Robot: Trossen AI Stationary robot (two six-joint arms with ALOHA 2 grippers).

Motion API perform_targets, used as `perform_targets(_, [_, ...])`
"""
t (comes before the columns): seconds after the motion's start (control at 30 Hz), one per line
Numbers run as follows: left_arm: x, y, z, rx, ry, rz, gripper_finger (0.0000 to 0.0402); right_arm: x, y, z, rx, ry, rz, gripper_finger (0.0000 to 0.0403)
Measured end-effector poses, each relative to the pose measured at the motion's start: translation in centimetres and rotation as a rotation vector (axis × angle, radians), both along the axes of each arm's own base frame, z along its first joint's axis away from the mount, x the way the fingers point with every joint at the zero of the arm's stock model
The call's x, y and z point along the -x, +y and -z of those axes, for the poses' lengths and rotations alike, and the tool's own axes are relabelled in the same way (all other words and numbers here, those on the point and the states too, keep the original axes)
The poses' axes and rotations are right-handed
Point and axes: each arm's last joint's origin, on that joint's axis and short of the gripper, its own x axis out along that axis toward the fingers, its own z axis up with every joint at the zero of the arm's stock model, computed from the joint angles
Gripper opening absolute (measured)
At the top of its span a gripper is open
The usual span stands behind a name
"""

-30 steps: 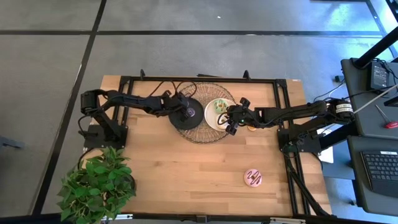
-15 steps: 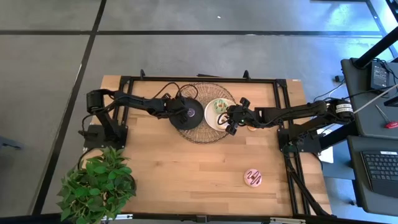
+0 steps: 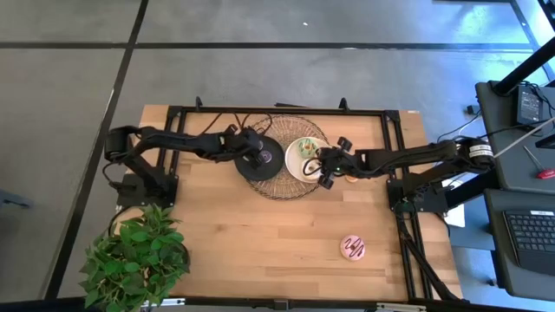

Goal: Pick & Place donuts
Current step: Put the big purple donut on the white plate

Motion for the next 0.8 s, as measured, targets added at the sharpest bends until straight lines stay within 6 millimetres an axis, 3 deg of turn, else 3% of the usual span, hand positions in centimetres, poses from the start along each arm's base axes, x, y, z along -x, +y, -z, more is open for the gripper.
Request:
perform_targets(0.1, [-0.1, -1.1, -1.3, -0.056, -0.039, 0.040, 0.0163, 1.1, 0.1, -0.7, -0.068, 0.059, 0.092, 0.0172])
perform_targets(0.23, [0.1, -3.0, -1.4, -0.146, -0.190, 0.113, 0.0163, 2.7, 0.3, -1.4, -0.114, 0.152, 0.147, 0.0172])
perform_targets(0.33, [0.7, -4.2, -1.2, -0.151, -0.360, 0.217, 0.0161, 3.2, 0.6, -1.6, -0.185, 0.180, 0.110, 0.0172])
perform_targets(0.47, [1.6, -5.3, -0.7, -0.109, -0.495, 0.386, 0.0160, 3.4, 1.5, -1.7, -0.410, 0.186, -0.017, 0.0172])
perform_targets(0.6, [2.0, -6.0, -0.5, -0.062, -0.523, 0.475, 0.0162, 3.3, 3.7, -1.8, -0.655, 0.192, -0.131, 0.0172])
perform_targets(0.8, [1.9, -6.9, -0.5, -0.048, -0.525, 0.517, 0.0163, 4.2, 9.1, -3.2, -0.656, 0.261, -0.096, 0.0172])
